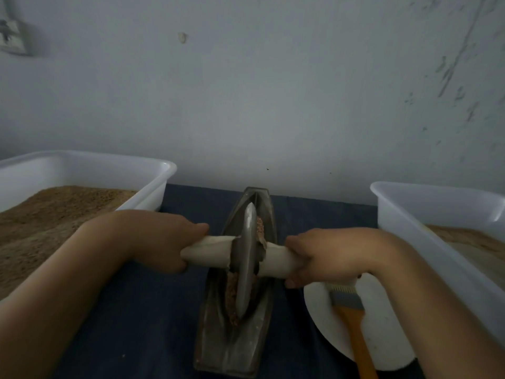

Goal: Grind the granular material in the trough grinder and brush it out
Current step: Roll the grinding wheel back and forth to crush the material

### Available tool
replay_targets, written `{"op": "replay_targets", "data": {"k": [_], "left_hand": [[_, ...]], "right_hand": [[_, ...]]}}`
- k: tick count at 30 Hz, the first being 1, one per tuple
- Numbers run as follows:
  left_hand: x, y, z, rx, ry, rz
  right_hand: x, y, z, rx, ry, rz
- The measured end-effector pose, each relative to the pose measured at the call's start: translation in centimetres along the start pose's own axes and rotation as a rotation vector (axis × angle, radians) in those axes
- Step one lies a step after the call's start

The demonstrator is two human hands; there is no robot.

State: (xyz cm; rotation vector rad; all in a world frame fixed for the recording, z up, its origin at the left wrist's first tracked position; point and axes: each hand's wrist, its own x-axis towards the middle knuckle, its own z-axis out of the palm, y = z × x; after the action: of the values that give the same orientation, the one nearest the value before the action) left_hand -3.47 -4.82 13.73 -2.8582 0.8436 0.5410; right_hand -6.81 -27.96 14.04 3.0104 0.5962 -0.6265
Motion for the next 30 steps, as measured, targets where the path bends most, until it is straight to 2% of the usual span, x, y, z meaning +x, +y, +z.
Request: {"op": "replay_targets", "data": {"k": [3,6,8,14,16,18,22,26,30], "left_hand": [[0.5,-0.1,0.1,-0.014,-0.001,-0.004],[2.0,-0.5,0.7,-0.046,0.088,-0.036],[3.2,-0.9,1.3,-0.037,0.209,-0.077],[7.2,-1.7,4.1,0.112,0.734,-0.187],[7.9,-1.7,4.7,0.123,0.833,-0.2],[8.1,-1.7,5.0,0.103,0.864,-0.199],[7.3,-1.8,4.3,0.086,0.755,-0.17],[5.1,-1.3,2.7,0.108,0.483,-0.127],[2.4,-0.4,1.5,0.021,0.193,-0.053]], "right_hand": [[0.2,0.2,0.0,0.007,-0.007,0.007],[1.6,0.6,0.3,0.023,0.078,0.033],[2.8,1.1,0.8,-0.006,0.194,0.076],[6.1,2.7,3.0,-0.22,0.685,0.143],[6.8,3.0,3.5,-0.24,0.771,0.147],[7.0,3.0,3.6,-0.244,0.805,0.136],[6.4,3.0,3.2,-0.263,0.707,0.118],[4.5,2.1,2.2,-0.163,0.453,0.098],[2.1,0.8,0.8,-0.021,0.177,0.044]]}}
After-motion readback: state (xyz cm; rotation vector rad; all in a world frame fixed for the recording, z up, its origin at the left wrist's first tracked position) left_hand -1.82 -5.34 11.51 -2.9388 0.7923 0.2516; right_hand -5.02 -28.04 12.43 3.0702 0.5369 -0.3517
